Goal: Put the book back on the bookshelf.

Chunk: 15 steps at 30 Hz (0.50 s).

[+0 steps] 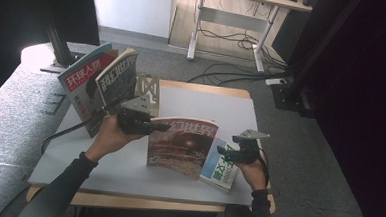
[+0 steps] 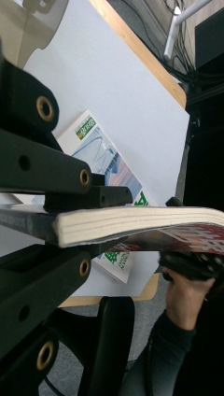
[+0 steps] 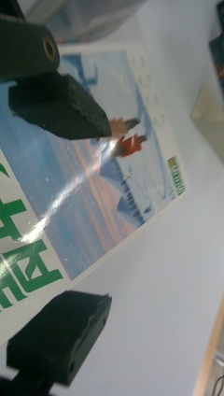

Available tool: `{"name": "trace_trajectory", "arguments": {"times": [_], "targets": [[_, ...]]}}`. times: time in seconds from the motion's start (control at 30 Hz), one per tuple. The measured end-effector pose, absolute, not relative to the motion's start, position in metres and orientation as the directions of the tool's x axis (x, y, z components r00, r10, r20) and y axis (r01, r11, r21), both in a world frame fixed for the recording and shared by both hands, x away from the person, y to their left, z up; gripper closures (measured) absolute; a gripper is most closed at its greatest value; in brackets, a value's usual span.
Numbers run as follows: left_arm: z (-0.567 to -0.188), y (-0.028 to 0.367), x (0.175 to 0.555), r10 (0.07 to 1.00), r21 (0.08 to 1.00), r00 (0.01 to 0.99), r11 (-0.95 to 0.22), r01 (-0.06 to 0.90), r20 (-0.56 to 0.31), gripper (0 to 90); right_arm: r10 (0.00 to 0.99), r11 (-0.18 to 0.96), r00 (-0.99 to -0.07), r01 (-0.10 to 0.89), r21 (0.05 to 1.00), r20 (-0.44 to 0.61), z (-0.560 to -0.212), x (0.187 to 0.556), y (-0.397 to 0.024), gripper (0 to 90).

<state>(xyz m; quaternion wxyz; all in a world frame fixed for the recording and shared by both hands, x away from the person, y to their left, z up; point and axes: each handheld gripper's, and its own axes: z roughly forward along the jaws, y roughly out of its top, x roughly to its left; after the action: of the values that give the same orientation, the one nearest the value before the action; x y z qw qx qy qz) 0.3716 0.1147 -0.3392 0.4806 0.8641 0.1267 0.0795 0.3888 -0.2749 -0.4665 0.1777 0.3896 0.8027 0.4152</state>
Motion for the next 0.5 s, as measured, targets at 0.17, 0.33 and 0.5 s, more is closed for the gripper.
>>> {"name": "trace_trajectory", "arguments": {"times": [0.17,0.33,0.5], "targets": [[-0.336,0.118,0.371,0.31,0.855,0.951,-0.493,0.16,0.001,83.6,0.801,0.357,-0.598,0.517,0.778,0.03,-0.482,0.398,-0.265,9.5],[-0.332,0.124,0.369,0.319,0.861,0.948,-0.476,0.177,-0.019,83.7,0.822,0.368,-0.57,0.543,0.755,0.01,-0.497,0.403,-0.26,2.1],[-0.326,0.13,0.368,0.337,0.863,0.941,-0.469,0.185,-0.018,83.7,0.825,0.394,-0.565,0.559,0.73,-0.012,-0.513,0.406,-0.257,1.5]]}}
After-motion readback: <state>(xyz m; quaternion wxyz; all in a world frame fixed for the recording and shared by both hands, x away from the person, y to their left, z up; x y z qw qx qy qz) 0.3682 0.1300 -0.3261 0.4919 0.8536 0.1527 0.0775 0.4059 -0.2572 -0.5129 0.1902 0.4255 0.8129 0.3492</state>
